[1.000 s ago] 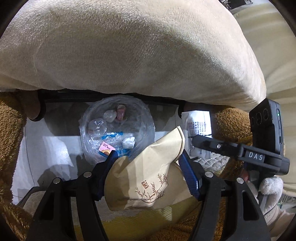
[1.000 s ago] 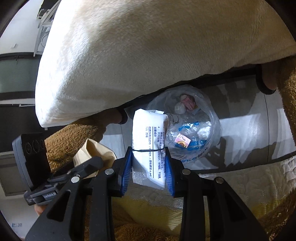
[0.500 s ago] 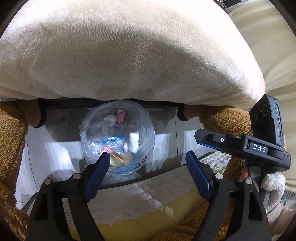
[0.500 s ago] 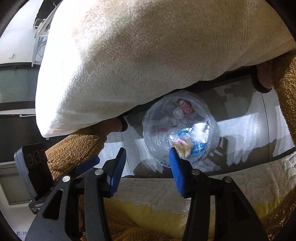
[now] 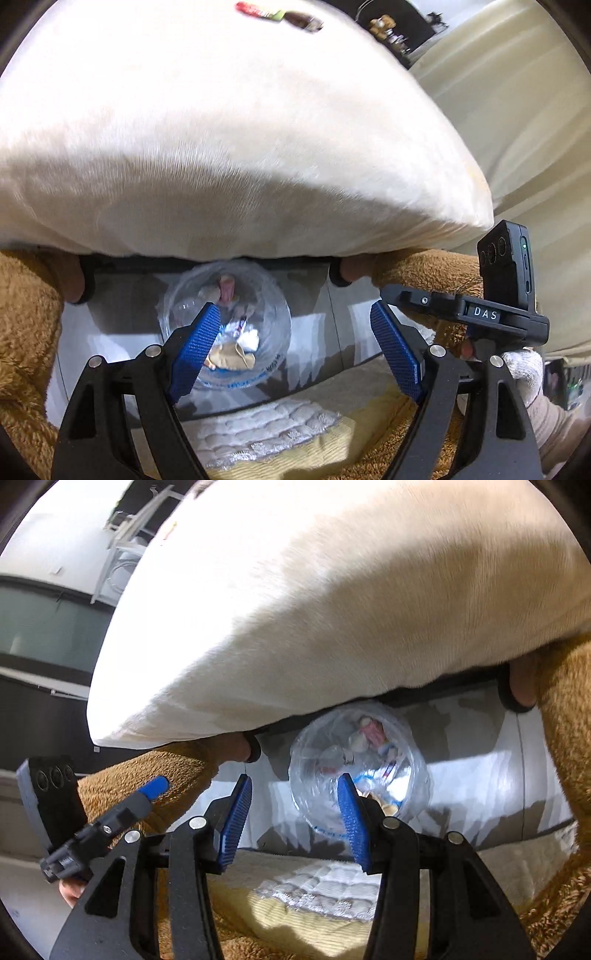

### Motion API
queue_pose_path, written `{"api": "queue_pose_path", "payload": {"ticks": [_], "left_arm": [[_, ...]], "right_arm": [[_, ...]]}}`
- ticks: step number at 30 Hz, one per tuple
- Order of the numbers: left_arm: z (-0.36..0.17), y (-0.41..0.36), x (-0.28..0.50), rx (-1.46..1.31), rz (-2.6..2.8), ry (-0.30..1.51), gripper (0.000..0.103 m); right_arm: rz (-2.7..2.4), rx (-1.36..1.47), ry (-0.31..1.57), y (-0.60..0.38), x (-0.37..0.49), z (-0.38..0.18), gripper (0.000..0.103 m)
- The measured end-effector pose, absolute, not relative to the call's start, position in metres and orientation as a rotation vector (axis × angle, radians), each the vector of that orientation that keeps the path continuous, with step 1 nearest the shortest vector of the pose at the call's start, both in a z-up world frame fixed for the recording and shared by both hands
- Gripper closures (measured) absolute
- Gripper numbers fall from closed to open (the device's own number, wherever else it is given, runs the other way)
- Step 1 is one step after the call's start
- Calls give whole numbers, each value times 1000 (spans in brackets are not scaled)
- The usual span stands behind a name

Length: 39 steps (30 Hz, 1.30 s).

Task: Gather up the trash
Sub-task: 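Raise both open tools back over the bed toward the two wrappers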

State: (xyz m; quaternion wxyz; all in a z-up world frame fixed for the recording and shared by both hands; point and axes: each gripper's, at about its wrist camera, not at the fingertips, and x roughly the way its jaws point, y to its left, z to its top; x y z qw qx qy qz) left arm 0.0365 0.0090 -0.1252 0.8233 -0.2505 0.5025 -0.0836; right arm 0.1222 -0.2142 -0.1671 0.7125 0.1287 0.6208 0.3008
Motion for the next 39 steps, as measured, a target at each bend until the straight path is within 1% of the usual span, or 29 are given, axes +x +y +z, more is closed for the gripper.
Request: {"api": "queue_pose_path", "payload": {"ticks": [4,11,18,24,31,39], "left_arm": [[-104,-1,25,-443,-175,970,21],[-74,0,5,-378,-177,817,21],[-55,2,-9,-344,-166,720,21],[-44,9,-10,-344,-154,666,21],[-34,22,-3,-352,-145,631,21],[-23,36,24,-359,-147,639,21]], "right_arm": [[697,255,1270,-220,113,-147,54],[734,202,1096,-226,93,-115,54],[734,117,897,-235,69,-85,54],[727,40,816,-235,70,-71,54],[731,-3,791,-227,99,-59,54],[728,-104,728,-204,134,-45,54]]}}
